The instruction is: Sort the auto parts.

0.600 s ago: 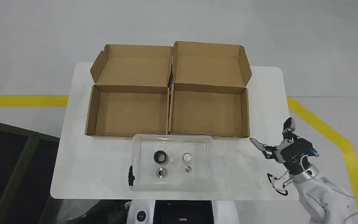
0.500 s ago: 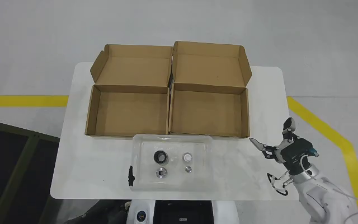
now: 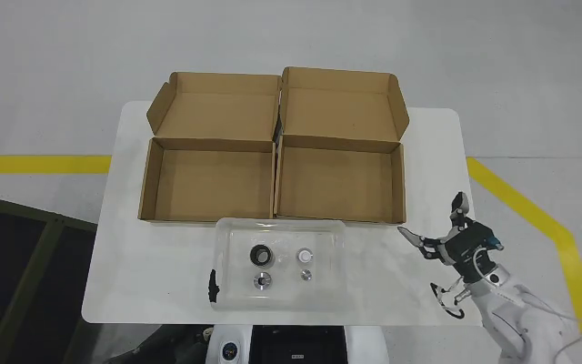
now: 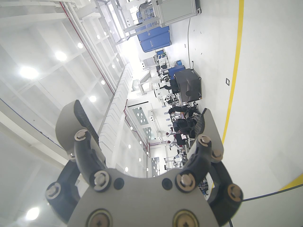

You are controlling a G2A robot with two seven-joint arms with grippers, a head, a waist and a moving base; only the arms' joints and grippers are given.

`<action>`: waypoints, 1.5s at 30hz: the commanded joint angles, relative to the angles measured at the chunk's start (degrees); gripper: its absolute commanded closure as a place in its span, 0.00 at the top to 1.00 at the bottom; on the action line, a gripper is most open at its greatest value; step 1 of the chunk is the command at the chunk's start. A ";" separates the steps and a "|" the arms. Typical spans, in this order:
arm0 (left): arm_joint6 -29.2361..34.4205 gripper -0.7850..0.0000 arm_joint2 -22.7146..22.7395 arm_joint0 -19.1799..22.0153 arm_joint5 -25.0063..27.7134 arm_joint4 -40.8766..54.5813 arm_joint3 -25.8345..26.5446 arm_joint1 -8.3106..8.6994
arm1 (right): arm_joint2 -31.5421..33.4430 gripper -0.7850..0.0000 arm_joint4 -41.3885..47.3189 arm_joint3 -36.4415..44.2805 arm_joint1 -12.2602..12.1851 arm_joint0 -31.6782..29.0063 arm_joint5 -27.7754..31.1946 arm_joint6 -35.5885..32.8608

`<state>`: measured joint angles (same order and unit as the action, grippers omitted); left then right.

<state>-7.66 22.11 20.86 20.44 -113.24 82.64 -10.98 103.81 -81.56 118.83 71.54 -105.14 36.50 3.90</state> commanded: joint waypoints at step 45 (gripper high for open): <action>0.00 1.00 0.00 0.00 0.00 0.00 0.00 0.00 | -34.37 1.00 0.36 -2.52 -1.89 17.33 13.75 -26.78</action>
<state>-7.66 22.11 20.86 20.44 -113.24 82.64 -10.98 69.67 -81.46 116.52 69.67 -88.02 50.34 -22.64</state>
